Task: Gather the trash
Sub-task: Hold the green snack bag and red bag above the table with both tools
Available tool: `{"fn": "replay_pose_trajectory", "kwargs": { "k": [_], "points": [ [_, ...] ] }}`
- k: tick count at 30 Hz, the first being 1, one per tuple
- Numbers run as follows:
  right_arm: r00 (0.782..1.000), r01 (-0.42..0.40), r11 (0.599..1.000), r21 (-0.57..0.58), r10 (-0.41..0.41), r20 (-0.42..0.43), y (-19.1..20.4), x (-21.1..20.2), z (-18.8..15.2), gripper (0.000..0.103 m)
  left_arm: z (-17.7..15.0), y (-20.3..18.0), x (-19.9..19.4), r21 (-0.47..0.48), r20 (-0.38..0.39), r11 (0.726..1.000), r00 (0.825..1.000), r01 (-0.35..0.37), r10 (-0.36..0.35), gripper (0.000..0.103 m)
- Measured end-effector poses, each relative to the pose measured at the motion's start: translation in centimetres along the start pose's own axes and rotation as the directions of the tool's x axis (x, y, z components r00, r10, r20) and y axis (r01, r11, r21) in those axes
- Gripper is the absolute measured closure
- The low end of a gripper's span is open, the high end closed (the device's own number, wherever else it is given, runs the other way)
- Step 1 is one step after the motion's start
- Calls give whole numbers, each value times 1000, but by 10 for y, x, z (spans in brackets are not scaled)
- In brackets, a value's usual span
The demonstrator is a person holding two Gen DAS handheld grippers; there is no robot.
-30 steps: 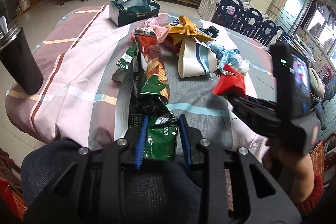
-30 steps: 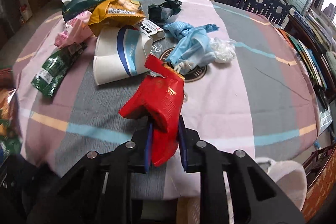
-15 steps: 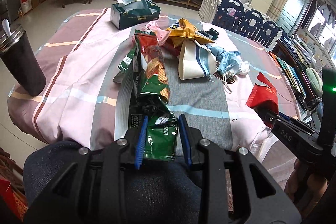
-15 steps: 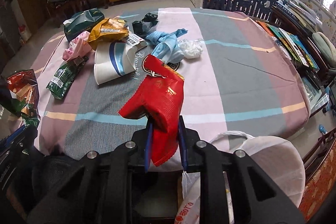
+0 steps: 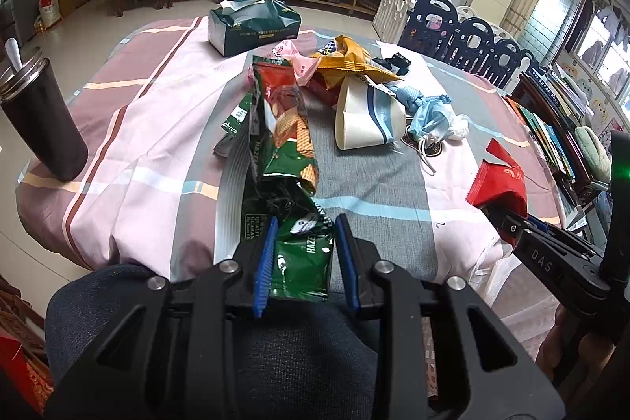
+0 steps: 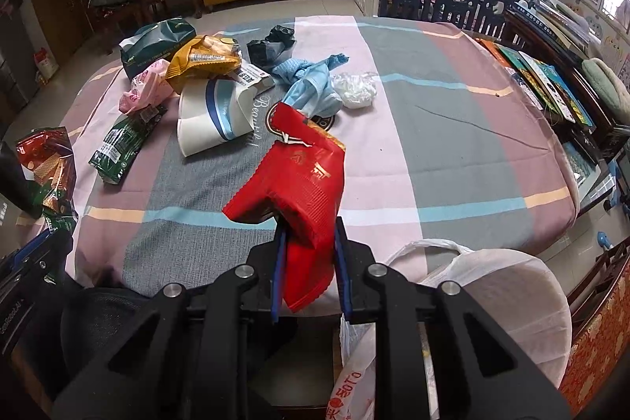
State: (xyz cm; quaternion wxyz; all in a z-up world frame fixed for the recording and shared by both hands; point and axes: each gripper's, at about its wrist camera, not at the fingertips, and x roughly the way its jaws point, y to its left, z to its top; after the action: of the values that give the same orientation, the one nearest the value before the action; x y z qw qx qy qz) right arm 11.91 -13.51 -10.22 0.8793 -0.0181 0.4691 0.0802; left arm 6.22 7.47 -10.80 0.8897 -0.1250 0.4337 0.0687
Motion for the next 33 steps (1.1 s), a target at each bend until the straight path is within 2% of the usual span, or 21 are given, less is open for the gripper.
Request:
{"fn": "replay_pose_trajectory", "kwargs": {
  "k": [24, 33],
  "points": [
    [1000, -9, 1000, 3, 9, -7, 3, 1, -3, 80, 1, 1, -2, -2, 6, 1000, 1000, -2, 2, 72],
    [998, -8, 999, 37, 6, 55, -34, -40, 0, 80, 5, -12, -26, 24, 49, 999, 998, 38, -39, 72]
  ]
}}
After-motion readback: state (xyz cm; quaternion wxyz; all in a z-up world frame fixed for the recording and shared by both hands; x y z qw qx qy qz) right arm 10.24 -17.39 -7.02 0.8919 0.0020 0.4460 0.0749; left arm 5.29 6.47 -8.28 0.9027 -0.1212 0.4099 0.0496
